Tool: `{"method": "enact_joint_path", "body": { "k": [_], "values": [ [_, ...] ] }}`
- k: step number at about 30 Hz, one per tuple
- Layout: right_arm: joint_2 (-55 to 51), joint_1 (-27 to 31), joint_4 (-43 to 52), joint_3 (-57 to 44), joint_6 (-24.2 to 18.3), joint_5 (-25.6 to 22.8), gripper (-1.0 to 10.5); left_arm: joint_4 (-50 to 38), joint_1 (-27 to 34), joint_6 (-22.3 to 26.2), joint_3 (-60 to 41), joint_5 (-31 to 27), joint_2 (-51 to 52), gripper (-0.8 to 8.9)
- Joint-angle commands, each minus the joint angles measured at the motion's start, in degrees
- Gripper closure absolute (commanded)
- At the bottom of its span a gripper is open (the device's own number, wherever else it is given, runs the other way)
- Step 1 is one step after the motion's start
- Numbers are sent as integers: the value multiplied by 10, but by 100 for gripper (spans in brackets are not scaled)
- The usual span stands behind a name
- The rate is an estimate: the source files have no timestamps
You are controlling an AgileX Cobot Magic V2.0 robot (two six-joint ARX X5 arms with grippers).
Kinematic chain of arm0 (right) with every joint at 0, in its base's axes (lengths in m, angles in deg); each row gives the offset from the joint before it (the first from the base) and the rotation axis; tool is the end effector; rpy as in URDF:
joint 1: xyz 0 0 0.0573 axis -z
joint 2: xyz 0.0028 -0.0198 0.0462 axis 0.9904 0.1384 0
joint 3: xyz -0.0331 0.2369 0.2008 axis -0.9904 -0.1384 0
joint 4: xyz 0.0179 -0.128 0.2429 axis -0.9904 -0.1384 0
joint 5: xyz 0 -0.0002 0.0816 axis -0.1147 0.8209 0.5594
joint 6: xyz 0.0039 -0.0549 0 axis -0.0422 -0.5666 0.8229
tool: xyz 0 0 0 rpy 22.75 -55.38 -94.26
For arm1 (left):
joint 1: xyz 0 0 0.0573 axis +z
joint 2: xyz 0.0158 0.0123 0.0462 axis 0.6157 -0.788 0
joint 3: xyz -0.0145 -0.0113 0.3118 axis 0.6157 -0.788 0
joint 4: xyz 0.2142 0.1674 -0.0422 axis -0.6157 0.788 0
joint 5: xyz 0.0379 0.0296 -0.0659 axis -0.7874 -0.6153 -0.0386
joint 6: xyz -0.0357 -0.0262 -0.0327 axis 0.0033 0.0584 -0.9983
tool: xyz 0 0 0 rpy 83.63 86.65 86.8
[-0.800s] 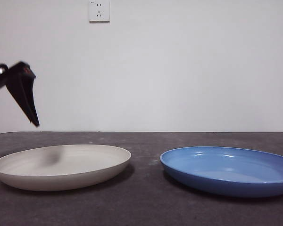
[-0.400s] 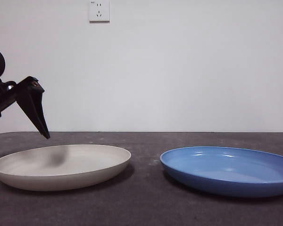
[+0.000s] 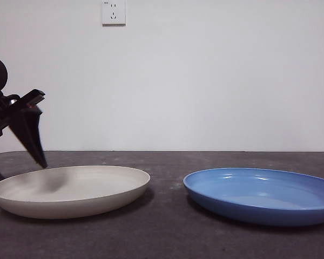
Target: Pick up the white plate, put it on the blue plate, put it on desk
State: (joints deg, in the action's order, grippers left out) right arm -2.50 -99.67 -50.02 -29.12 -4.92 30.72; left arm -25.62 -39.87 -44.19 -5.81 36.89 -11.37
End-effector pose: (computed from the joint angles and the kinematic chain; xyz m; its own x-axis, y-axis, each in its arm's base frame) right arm 0.0787 0.0381 0.4190 0.6936 0.6441 -0.3226 -0.5861 0.7650 0.2670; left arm 0.3272 -0.0282 0.2005 0.1341 -0.5692 -0.8112 -0.0294 0.8159 -0.5774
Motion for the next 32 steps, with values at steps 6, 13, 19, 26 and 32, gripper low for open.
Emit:
{"method": "enact_joint_path", "body": {
  "k": [6,13,19,26,32],
  "values": [
    [2,-3,5,10,-1,1,345,2,-4,13,10,-30,-13,703],
    [2,-3,5,10,0,1,345,4,-4,14,10,-55,-14,807],
    [2,-3,5,10,0,2,345,2,-4,14,10,-55,-14,808],
    [2,-3,5,11,0,1,345,9,-4,13,15,-51,-9,807],
    [1,-3,-9,17,0,0,346,59,-17,6,57,-50,8,806]
  ]
}}
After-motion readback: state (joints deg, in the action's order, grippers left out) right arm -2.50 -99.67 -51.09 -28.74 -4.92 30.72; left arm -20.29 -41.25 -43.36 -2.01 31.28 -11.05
